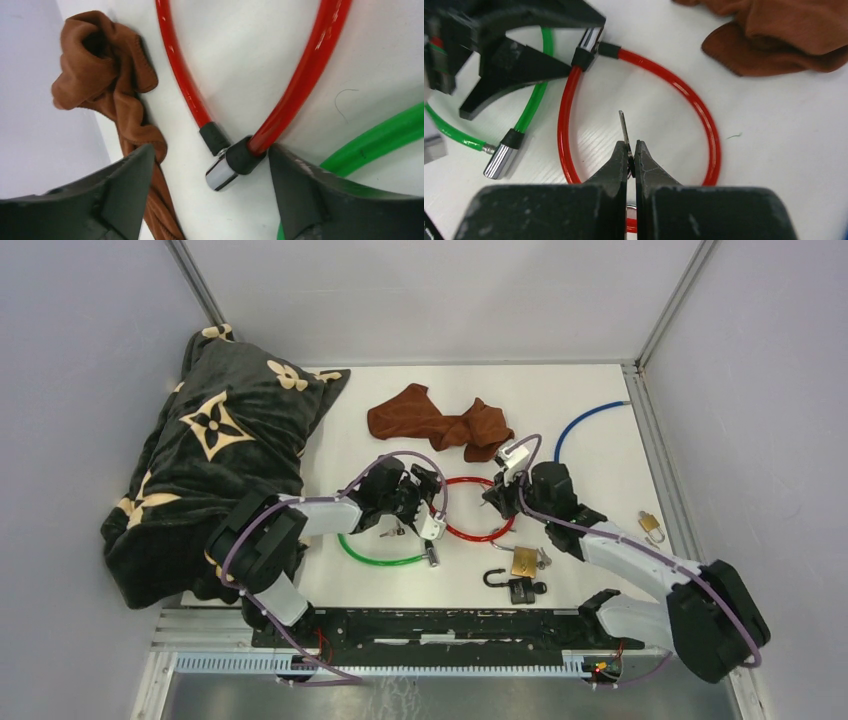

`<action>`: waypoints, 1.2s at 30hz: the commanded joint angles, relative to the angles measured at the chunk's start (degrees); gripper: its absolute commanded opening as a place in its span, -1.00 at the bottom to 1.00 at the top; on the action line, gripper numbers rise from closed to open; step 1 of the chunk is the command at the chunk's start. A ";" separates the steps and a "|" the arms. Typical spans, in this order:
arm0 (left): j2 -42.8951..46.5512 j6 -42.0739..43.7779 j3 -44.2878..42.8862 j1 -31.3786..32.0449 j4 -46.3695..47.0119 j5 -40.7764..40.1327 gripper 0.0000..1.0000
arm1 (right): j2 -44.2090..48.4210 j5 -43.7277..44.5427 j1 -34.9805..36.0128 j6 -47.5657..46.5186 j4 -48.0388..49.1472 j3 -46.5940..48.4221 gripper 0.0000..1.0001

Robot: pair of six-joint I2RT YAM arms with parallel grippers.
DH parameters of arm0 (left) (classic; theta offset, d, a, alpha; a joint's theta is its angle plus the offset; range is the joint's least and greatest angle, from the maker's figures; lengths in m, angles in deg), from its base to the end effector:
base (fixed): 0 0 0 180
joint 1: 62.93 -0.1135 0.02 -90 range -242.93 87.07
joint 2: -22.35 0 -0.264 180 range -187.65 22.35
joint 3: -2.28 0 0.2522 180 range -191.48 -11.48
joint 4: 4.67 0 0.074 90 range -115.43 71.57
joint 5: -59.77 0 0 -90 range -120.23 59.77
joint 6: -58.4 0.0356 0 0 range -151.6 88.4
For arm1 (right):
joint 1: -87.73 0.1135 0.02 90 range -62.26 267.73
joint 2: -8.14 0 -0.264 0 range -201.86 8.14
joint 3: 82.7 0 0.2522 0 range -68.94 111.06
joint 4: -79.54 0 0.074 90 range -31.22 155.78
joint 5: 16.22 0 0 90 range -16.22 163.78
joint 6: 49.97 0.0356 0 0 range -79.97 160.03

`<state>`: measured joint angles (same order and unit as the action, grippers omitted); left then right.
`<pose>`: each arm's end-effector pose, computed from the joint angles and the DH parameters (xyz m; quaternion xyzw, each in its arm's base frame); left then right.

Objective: Lock with the key
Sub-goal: Place the lock at the center of the board, then pick up the lock from the center of the board.

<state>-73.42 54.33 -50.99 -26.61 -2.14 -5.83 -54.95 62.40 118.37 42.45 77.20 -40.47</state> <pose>0.2443 -0.1979 0.1374 0.8188 0.3495 -0.0004 0.4555 0.1997 0.1265 0.2162 -0.2555 0.7924 0.2352 0.5016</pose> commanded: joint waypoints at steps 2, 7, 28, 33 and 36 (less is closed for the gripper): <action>6.32 -1.33 0.68 0.66 -4.89 1.92 0.93 | -8.66 -4.87 0.59 5.03 6.16 2.56 -1.00; 13.17 -6.03 1.04 1.48 -9.11 4.60 0.94 | -15.72 -2.11 2.52 4.69 1.20 6.95 -0.97; 55.97 -104.85 23.72 -2.77 7.85 -13.46 0.98 | -19.57 23.08 -16.08 0.26 -22.04 19.96 0.56; 62.32 -112.25 30.27 -5.85 11.06 -18.61 0.99 | -29.41 15.83 -23.46 -0.59 -24.07 24.73 0.59; 64.09 -113.26 30.32 -6.00 13.52 -19.95 0.99 | -34.32 14.71 -24.87 -1.94 -26.99 27.73 0.48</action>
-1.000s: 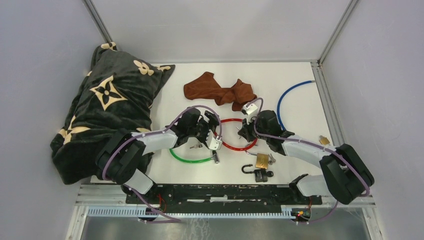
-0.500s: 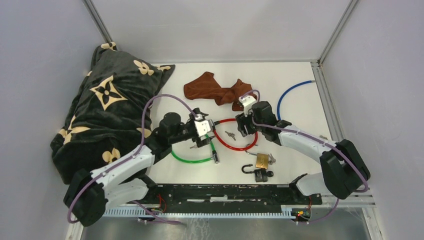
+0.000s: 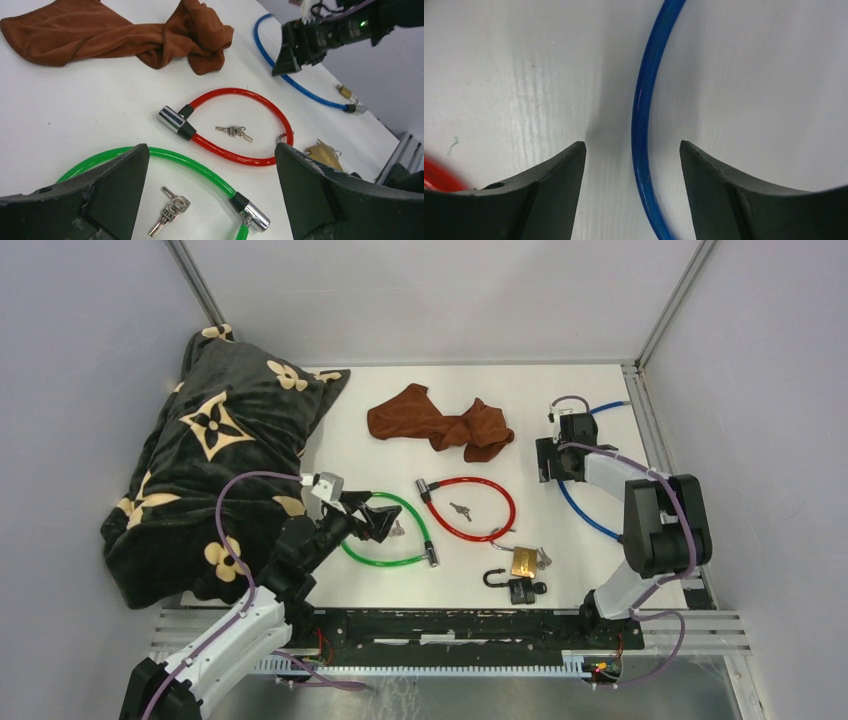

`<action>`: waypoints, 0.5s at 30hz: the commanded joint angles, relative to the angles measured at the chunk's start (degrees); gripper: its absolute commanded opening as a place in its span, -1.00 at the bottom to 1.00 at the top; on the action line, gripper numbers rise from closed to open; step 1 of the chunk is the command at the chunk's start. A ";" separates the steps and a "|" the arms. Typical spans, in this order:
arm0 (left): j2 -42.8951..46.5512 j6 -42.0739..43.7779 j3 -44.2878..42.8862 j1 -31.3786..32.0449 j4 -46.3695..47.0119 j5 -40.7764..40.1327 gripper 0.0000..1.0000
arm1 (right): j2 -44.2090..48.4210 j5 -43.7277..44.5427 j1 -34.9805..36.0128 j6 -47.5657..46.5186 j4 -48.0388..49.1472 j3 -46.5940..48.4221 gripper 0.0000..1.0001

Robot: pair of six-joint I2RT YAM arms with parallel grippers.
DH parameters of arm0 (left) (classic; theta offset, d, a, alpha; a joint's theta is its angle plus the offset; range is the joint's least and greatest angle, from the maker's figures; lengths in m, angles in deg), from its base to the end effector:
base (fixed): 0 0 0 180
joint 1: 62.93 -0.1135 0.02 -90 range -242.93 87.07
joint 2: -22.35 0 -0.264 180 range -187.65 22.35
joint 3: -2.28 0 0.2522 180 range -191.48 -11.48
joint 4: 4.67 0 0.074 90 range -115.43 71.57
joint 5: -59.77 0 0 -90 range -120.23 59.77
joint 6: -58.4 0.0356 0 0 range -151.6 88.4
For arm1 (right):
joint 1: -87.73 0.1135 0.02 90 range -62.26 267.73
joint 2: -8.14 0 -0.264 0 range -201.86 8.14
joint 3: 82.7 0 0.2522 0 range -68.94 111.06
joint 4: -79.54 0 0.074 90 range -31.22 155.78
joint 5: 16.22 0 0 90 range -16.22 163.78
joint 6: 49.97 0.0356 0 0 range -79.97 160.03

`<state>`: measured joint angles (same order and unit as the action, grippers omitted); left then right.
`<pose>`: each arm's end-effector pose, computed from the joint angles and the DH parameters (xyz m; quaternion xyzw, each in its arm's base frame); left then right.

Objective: Lock with the key
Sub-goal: Pick up the lock from the center of the board.

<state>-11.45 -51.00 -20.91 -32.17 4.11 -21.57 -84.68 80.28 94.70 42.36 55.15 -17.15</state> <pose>0.1327 -0.0852 0.2104 0.1232 0.7075 -0.3432 0.6053 0.3231 0.0354 0.1758 -0.0196 0.9430 -0.0268 0.3311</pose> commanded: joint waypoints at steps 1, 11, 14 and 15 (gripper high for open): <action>2.38 -7.58 0.28 -0.44 8.74 -3.86 0.99 | -5.89 -2.57 -1.54 -1.87 -5.98 5.46 0.42; 4.46 -9.20 0.20 -0.51 8.63 -3.69 0.99 | -5.67 -13.28 -3.66 -3.29 -7.15 3.81 -1.00; 3.66 -8.75 0.25 -0.51 8.59 -3.17 0.99 | -0.58 -16.51 -4.43 0.56 -2.01 2.74 -1.00; 3.21 -8.73 0.21 -0.46 8.65 -2.87 0.99 | 1.31 -18.13 -4.49 2.07 0.03 2.48 -1.00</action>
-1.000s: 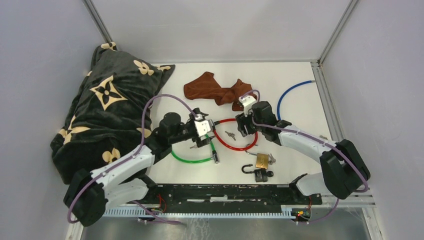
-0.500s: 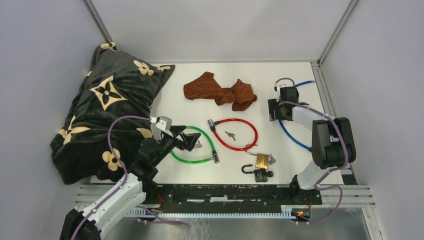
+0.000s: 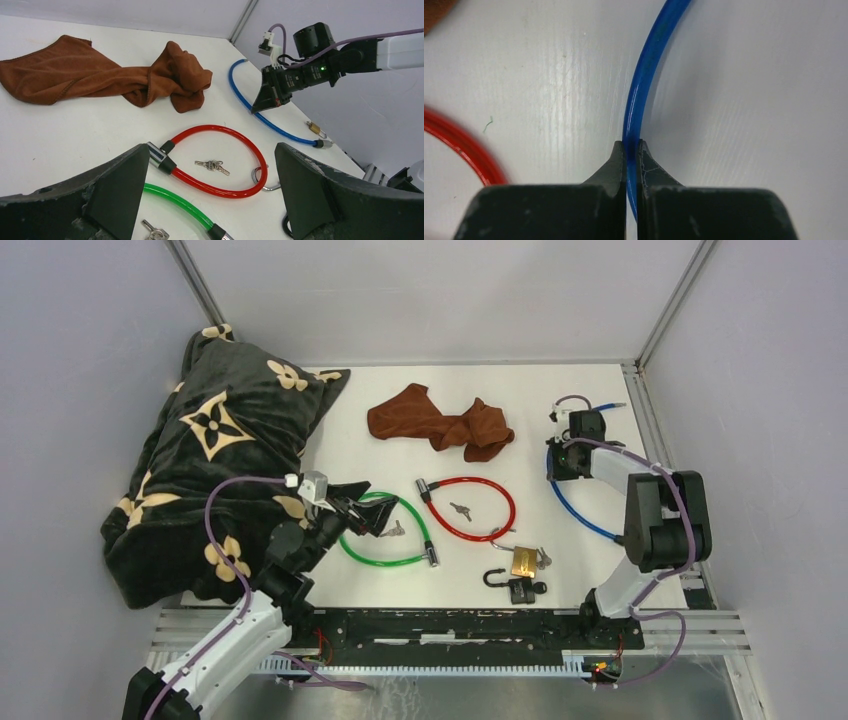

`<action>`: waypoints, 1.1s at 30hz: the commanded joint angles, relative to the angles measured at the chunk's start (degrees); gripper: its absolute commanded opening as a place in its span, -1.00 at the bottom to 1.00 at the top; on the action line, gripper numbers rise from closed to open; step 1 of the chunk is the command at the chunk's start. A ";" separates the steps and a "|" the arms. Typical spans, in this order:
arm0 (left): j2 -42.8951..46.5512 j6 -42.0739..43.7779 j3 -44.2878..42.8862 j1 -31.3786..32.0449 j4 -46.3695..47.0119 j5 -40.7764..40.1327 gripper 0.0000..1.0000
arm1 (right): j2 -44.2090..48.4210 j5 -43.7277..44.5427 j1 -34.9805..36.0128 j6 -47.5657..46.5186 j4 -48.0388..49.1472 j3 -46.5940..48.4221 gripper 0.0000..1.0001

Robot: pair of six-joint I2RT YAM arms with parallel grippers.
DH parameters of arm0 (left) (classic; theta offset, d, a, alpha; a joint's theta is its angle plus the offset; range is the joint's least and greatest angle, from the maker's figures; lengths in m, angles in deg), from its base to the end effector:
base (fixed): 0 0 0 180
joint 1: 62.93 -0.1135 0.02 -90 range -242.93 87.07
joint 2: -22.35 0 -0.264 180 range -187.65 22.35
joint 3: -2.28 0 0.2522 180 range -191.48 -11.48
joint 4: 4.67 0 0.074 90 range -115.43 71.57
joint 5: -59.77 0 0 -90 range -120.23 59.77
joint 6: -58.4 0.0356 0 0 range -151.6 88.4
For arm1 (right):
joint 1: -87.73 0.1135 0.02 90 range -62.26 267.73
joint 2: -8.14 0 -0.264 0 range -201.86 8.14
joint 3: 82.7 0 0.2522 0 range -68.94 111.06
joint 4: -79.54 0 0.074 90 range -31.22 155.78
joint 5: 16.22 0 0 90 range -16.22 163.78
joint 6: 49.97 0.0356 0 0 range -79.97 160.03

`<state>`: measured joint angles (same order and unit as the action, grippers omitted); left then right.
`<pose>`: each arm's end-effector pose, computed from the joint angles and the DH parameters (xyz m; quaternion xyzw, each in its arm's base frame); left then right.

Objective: Lock with the key
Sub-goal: Pick up the lock from the center of the board.

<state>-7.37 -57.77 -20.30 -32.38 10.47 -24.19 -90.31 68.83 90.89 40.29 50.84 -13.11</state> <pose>0.1267 -0.0791 0.2283 0.0648 0.6531 -0.3884 0.6468 0.3377 0.0217 0.1605 -0.0363 0.9587 0.0498 0.2777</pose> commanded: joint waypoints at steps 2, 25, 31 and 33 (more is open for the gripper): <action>-1.92 -1.82 -0.60 -0.26 1.87 0.72 0.99 | 10.54 -10.21 -0.59 7.54 8.37 -2.57 -1.00; -62.56 10.28 -46.14 24.34 11.43 -0.08 0.99 | 47.71 1.59 6.98 33.42 48.20 -23.60 -1.00; -72.07 13.57 -56.12 25.82 11.90 -2.51 0.99 | 52.54 3.72 8.81 32.70 48.34 -24.39 -1.00; -73.89 15.09 -57.99 25.90 12.13 -4.47 0.99 | 53.53 3.53 8.84 32.65 47.92 -24.20 -1.00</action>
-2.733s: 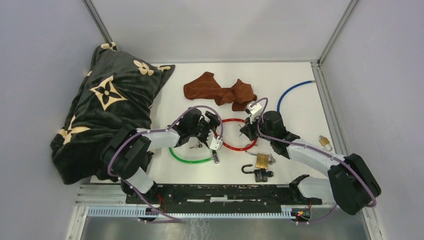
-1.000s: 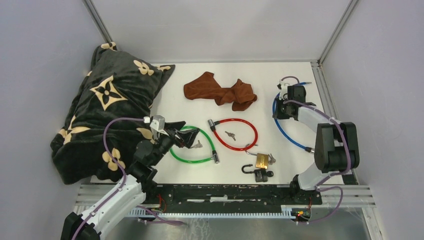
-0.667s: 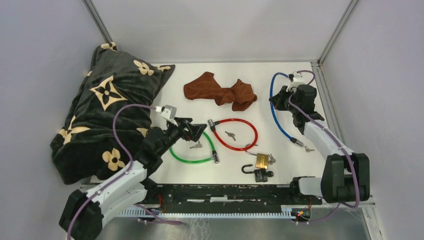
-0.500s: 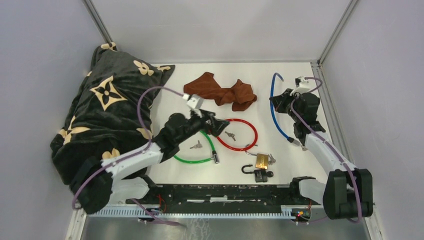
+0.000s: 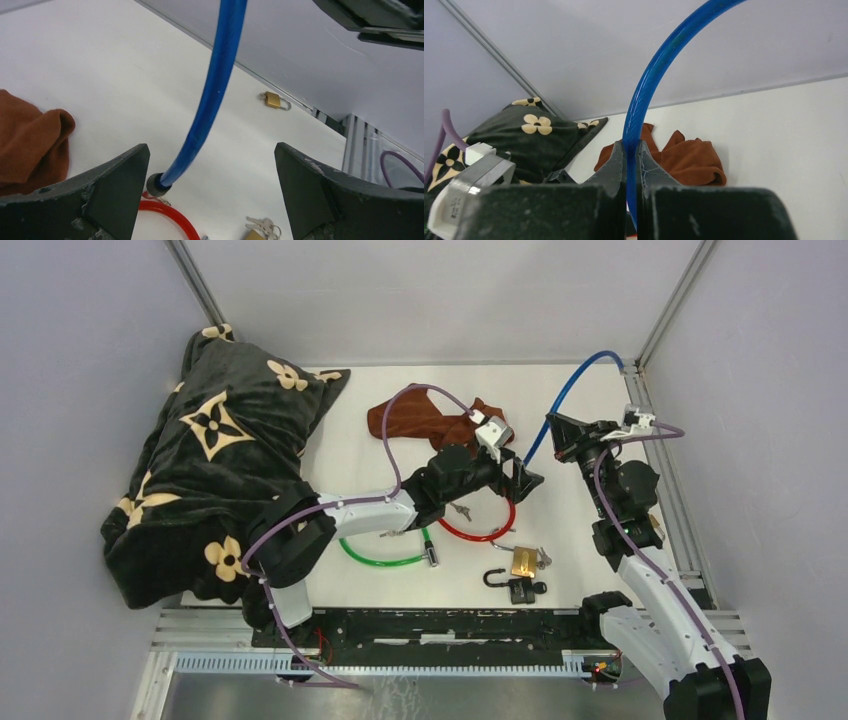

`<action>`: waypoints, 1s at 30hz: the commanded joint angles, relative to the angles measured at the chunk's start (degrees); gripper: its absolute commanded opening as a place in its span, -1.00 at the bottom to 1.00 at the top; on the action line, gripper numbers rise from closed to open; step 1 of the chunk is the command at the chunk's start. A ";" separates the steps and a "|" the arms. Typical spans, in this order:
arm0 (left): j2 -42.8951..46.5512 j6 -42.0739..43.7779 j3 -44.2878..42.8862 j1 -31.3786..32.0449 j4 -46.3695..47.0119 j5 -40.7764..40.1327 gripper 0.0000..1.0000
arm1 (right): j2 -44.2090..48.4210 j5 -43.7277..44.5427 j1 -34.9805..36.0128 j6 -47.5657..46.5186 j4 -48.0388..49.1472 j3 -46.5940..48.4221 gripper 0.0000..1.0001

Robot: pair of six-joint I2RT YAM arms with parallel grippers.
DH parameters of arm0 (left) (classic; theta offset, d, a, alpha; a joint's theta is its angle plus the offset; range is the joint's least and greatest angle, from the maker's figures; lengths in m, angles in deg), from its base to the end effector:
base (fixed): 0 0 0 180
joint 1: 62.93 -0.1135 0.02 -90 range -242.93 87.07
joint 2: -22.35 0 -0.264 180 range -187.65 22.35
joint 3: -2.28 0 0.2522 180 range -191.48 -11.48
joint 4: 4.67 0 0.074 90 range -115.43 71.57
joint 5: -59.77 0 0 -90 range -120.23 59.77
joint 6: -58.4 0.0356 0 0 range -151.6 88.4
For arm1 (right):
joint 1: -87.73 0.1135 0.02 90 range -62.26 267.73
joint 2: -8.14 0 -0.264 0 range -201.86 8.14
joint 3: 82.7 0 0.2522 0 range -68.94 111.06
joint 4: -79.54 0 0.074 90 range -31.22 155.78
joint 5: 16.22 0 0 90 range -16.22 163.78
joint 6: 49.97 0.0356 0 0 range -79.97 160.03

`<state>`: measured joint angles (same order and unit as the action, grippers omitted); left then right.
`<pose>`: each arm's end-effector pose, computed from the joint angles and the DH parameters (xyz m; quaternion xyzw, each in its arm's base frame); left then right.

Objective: Lock with the key
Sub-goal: Pick up the lock from the center of the board.

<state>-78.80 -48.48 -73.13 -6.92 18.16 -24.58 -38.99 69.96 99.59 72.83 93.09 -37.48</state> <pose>0.2249 -0.3398 0.2574 0.2744 0.6708 -0.4375 0.5323 0.1950 0.0434 0.3207 0.0893 0.6256 0.3138 0.7086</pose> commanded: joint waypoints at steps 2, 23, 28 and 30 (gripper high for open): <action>-3.88 9.38 -6.12 0.42 5.42 -5.43 0.99 | 3.03 1.74 0.25 0.16 5.50 0.35 -1.00; -8.61 11.49 -8.10 -0.18 18.93 1.27 0.48 | -0.12 -0.62 5.57 2.08 8.27 1.71 -1.00; -5.89 12.16 -5.05 -0.36 22.74 2.27 -0.93 | -0.31 -1.18 5.89 0.76 7.91 1.66 -1.00; -3.19 13.52 -2.36 -0.39 24.52 3.55 -0.97 | -0.26 -2.78 5.70 -2.40 6.69 2.36 -1.00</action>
<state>-87.39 -37.10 -78.27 -7.25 34.71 -23.64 -39.96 69.37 105.25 74.56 95.28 -37.68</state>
